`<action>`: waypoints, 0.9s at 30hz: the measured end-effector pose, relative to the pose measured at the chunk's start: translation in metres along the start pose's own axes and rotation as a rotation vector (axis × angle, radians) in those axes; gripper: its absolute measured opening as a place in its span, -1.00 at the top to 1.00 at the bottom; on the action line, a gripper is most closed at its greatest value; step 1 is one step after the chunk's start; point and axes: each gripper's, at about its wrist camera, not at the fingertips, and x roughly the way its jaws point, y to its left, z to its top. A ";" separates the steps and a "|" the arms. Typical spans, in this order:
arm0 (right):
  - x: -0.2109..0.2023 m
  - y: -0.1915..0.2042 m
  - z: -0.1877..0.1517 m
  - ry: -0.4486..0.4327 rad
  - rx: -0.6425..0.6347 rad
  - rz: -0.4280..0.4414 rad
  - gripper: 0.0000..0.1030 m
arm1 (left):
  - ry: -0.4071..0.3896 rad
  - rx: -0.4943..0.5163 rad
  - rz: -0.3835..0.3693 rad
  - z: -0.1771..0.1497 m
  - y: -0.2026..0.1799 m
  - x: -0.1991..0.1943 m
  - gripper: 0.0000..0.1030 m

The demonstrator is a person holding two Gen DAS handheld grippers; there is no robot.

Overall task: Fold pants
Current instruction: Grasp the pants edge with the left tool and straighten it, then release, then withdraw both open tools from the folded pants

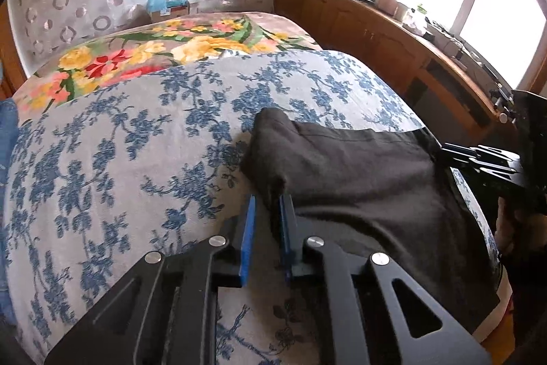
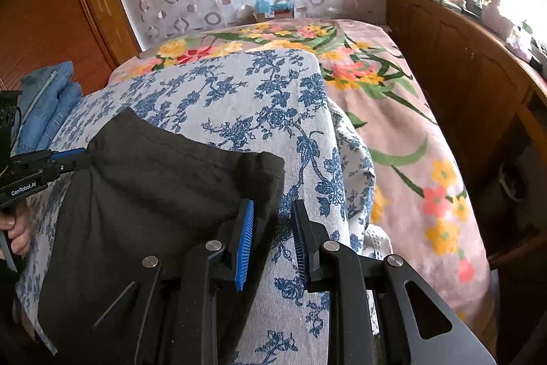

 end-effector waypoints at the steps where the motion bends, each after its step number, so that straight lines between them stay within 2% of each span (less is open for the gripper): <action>1: -0.002 0.000 -0.001 -0.004 0.000 0.002 0.54 | -0.002 -0.003 0.012 -0.001 0.000 -0.002 0.54; 2: -0.004 0.001 -0.002 -0.005 0.001 0.006 0.51 | -0.006 -0.002 0.022 -0.002 0.001 -0.004 0.45; 4: -0.008 0.002 -0.005 -0.003 0.001 0.015 0.45 | -0.005 0.005 0.025 -0.004 0.001 -0.006 0.03; 9: -0.022 0.006 -0.013 -0.014 0.001 0.014 0.44 | -0.005 0.011 0.008 -0.016 -0.003 -0.018 -0.22; 16: -0.054 0.012 -0.041 -0.044 0.027 0.029 0.41 | -0.018 0.032 -0.018 -0.049 -0.022 -0.042 -0.49; 27: -0.083 0.021 -0.098 -0.064 0.039 0.034 0.39 | -0.061 0.073 0.002 -0.092 -0.049 -0.073 -0.49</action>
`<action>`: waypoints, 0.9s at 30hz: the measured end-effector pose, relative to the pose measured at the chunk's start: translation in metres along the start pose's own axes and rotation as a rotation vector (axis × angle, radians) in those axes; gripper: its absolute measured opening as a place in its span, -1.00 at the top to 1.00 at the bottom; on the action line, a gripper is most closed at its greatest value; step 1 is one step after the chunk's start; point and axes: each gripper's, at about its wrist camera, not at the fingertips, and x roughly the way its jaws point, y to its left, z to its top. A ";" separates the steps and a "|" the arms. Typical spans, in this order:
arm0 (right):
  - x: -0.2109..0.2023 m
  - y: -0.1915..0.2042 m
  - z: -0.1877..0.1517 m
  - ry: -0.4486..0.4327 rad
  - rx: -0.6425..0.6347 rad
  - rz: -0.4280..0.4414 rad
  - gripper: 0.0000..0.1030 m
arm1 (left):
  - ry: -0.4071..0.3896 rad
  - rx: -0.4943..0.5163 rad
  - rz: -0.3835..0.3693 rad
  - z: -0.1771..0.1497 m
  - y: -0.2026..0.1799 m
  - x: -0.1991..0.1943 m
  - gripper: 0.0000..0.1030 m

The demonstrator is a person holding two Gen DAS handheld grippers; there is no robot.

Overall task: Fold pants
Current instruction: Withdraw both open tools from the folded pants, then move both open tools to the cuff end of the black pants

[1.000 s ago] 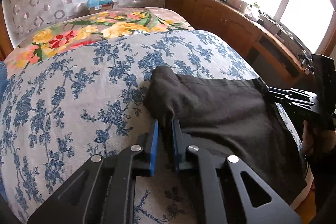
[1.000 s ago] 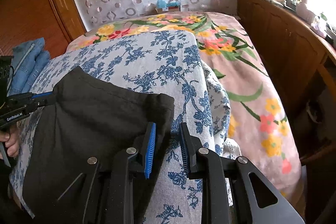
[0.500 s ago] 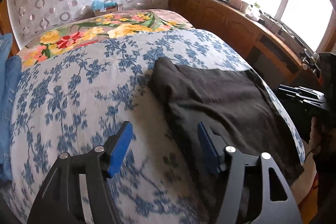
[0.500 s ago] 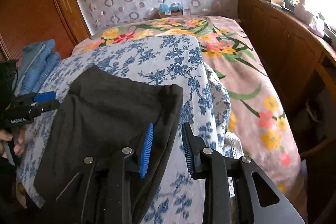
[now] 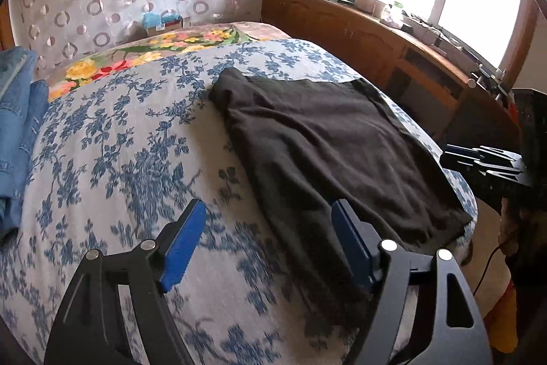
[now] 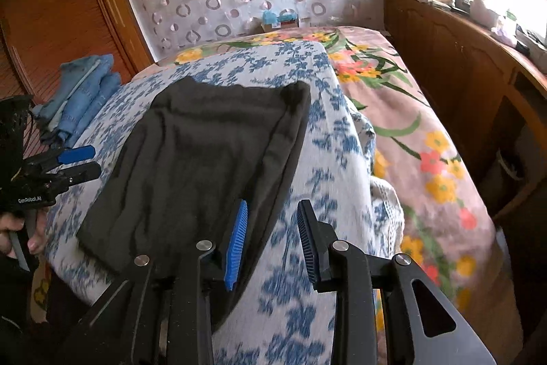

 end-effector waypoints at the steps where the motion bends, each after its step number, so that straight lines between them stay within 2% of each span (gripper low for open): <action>1: -0.002 0.001 -0.003 -0.003 -0.001 -0.002 0.38 | -0.002 0.000 0.003 -0.003 -0.001 -0.002 -0.49; 5: -0.011 0.008 -0.011 -0.019 -0.009 -0.006 0.37 | -0.014 -0.003 0.023 -0.015 -0.007 -0.010 -0.49; 9: -0.023 0.019 -0.021 -0.042 -0.035 -0.008 0.13 | -0.036 -0.014 0.029 -0.028 -0.010 -0.020 -0.49; 20: -0.058 0.042 -0.045 -0.120 -0.091 0.001 0.12 | -0.099 -0.020 0.071 -0.053 -0.020 -0.056 -0.49; 27: -0.058 0.043 -0.055 -0.105 -0.089 -0.008 0.12 | -0.100 -0.016 0.085 -0.060 -0.018 -0.065 -0.49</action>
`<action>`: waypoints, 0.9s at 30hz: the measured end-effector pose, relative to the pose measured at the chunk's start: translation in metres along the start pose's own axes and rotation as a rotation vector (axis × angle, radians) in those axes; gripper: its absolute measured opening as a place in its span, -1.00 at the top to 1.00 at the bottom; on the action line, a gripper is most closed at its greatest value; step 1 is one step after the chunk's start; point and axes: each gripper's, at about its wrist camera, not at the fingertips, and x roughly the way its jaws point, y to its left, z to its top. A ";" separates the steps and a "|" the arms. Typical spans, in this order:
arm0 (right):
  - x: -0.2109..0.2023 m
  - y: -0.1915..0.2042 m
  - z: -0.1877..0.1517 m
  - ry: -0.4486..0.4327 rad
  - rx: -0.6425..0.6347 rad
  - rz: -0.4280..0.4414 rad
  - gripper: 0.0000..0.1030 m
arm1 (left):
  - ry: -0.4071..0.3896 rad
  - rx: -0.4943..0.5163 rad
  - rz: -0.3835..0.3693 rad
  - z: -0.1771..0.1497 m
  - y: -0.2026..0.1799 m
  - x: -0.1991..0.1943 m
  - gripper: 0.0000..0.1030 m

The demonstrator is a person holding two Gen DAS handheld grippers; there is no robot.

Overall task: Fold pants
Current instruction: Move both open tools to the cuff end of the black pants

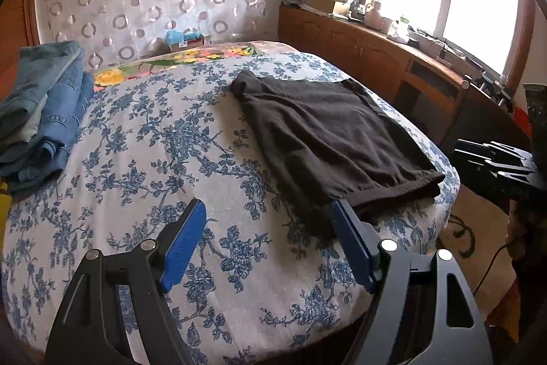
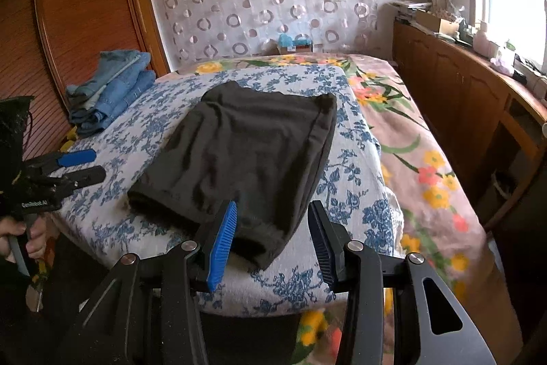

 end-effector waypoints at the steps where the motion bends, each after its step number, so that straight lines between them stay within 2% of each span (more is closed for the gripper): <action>1: -0.001 0.001 -0.001 -0.001 0.002 -0.002 0.12 | -0.001 -0.002 0.000 -0.001 0.001 -0.001 -0.49; 9: 0.008 0.001 -0.005 0.006 0.029 0.004 0.12 | 0.003 -0.002 -0.010 -0.003 -0.003 -0.001 -0.49; 19: 0.040 0.004 -0.012 0.066 0.036 -0.016 0.12 | 0.028 0.003 -0.025 -0.002 -0.011 0.012 -0.49; 27: 0.041 0.008 -0.014 0.079 0.039 -0.035 0.12 | 0.048 -0.004 -0.031 -0.006 -0.013 0.022 -0.49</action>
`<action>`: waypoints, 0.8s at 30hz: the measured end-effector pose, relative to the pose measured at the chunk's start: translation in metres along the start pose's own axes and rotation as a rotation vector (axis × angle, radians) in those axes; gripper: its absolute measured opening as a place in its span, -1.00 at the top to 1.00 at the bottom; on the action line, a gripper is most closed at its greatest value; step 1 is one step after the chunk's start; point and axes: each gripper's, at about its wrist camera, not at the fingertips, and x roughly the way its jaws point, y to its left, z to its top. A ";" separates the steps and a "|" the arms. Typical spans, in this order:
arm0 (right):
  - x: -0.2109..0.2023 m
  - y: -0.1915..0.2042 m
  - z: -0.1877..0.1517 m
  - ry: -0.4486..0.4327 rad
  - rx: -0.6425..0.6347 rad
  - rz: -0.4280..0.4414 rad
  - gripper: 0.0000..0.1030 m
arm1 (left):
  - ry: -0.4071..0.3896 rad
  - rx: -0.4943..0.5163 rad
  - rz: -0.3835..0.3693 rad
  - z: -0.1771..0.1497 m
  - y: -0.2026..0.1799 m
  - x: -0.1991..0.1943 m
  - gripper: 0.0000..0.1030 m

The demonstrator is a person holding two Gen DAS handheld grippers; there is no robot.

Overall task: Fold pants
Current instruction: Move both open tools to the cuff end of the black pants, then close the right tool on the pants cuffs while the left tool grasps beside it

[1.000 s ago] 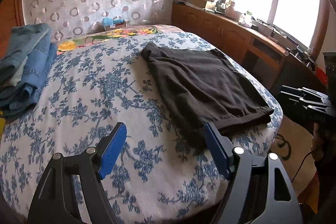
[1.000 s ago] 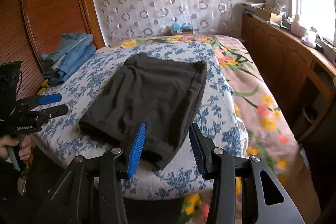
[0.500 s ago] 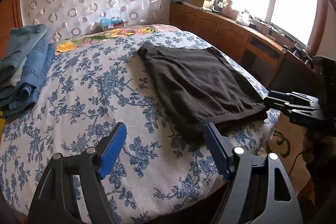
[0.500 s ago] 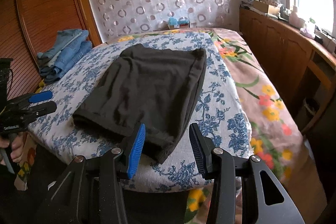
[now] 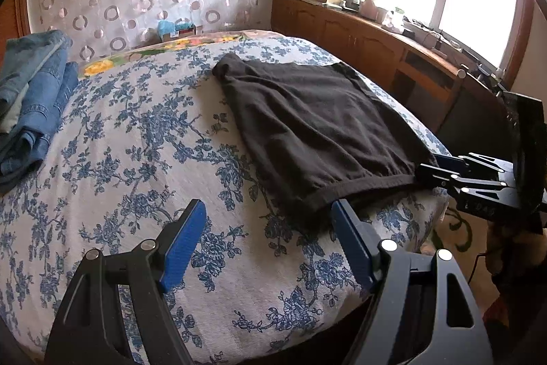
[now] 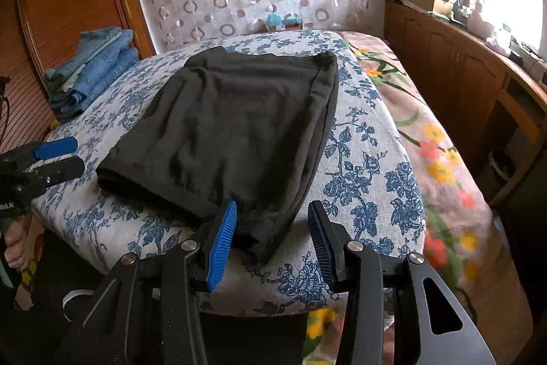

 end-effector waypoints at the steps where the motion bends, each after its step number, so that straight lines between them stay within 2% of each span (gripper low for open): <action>1: 0.001 0.000 0.001 0.001 0.004 0.003 0.12 | 0.001 -0.001 0.002 -0.001 0.000 0.001 -0.49; 6: 0.002 0.002 0.000 -0.007 -0.006 -0.003 0.15 | 0.013 0.005 0.002 -0.004 -0.002 0.007 -0.49; 9: 0.003 0.002 -0.002 -0.014 -0.009 0.013 0.34 | 0.015 0.001 -0.002 -0.003 -0.002 0.010 -0.49; 13: 0.004 0.004 -0.004 -0.020 -0.019 0.023 0.47 | 0.021 -0.008 -0.011 -0.001 -0.002 0.016 -0.49; 24: 0.003 0.006 -0.008 -0.039 -0.033 0.022 0.49 | 0.006 -0.036 -0.053 0.018 -0.006 0.023 -0.49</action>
